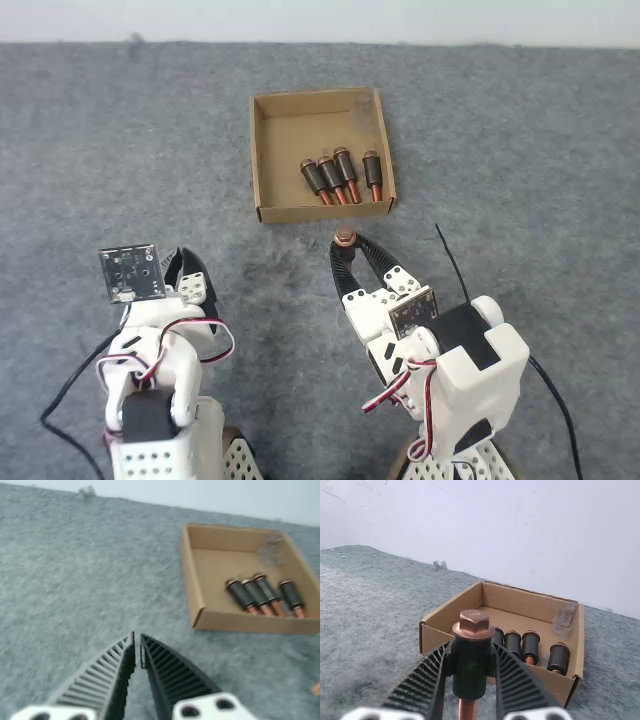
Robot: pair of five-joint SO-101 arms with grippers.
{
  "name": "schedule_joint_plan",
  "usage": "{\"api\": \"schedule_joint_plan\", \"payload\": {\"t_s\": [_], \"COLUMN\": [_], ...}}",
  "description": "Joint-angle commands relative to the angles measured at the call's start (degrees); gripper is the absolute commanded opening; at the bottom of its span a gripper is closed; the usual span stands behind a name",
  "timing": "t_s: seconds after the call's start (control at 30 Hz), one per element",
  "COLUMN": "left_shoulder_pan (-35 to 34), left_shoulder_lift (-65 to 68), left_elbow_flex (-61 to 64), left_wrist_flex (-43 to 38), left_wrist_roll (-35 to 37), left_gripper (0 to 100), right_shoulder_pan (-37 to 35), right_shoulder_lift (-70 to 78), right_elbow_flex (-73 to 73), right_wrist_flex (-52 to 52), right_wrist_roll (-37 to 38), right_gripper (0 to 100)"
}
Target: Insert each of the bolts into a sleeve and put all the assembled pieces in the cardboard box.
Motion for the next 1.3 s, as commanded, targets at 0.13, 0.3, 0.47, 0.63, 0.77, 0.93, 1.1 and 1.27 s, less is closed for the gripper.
{"api": "schedule_joint_plan", "payload": {"t_s": [0.13,0.3,0.47,0.63,0.77,0.93,1.1,1.27], "left_shoulder_pan": [-1.76,-2.11,-3.78,-3.87,-3.96,-6.07,-5.98,-5.89], "left_shoulder_lift": [-1.23,-1.05,-0.97,-0.97,-0.97,-0.97,-0.97,-0.97], "left_elbow_flex": [8.13,9.98,9.98,9.98,9.98,9.98,9.98,9.98], "left_wrist_flex": [-3.6,-1.76,-1.49,0.7,0.97,0.88,0.88,0.88], "left_wrist_roll": [-4.84,-8.09,-8.26,-8.35,-8.35,-8.35,-8.35,-8.35], "left_gripper": [2,2,2,2,2,2,2,2], "right_shoulder_pan": [1.01,2.07,5.32,7.6,8.66,9.1,9.36,9.36], "right_shoulder_lift": [-2.59,-2.77,-2.77,-2.77,-2.68,-2.68,-2.68,-2.68], "right_elbow_flex": [0.0,-0.44,-4.75,-11.6,-18.02,-26.55,-35.6,-44.4], "right_wrist_flex": [-1.63,-1.71,-1.71,-1.63,-0.13,8.66,18.07,30.81], "right_wrist_roll": [0.79,0.79,0.79,0.88,0.97,5.27,6.33,6.15], "right_gripper": [0.7,0.7,0.7,0.7,0.7,0.7,0.7,0.7]}}
